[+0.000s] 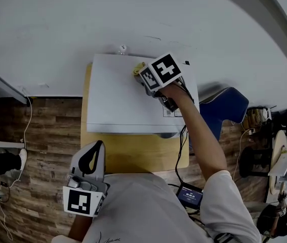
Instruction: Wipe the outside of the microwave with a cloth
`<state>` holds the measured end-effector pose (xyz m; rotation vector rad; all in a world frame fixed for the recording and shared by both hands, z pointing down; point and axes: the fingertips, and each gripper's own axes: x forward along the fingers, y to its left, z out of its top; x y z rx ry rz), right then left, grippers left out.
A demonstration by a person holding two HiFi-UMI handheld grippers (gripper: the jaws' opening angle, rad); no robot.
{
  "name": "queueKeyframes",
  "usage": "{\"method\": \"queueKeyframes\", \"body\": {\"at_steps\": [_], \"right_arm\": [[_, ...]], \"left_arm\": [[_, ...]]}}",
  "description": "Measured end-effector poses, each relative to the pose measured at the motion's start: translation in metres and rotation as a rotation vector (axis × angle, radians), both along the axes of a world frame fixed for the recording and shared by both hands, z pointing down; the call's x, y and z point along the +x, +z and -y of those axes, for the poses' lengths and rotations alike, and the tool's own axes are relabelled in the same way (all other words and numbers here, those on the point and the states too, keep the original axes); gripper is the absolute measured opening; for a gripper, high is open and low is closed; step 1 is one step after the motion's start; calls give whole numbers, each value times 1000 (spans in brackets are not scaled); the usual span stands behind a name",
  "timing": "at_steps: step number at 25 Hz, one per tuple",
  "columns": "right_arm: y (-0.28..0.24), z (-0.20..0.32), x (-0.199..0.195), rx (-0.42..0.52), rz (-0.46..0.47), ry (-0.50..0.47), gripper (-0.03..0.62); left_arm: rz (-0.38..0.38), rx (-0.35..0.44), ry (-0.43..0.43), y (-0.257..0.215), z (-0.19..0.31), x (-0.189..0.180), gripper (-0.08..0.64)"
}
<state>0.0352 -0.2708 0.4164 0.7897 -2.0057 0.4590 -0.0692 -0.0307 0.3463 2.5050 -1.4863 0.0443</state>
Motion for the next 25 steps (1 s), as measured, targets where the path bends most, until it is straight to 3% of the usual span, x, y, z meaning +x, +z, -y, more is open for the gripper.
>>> {"method": "queueKeyframes", "body": {"at_steps": [25], "right_arm": [[-2, -1, -98, -29, 62, -134, 121]], "left_arm": [[-16, 1, -62, -3, 6, -28, 0]]}}
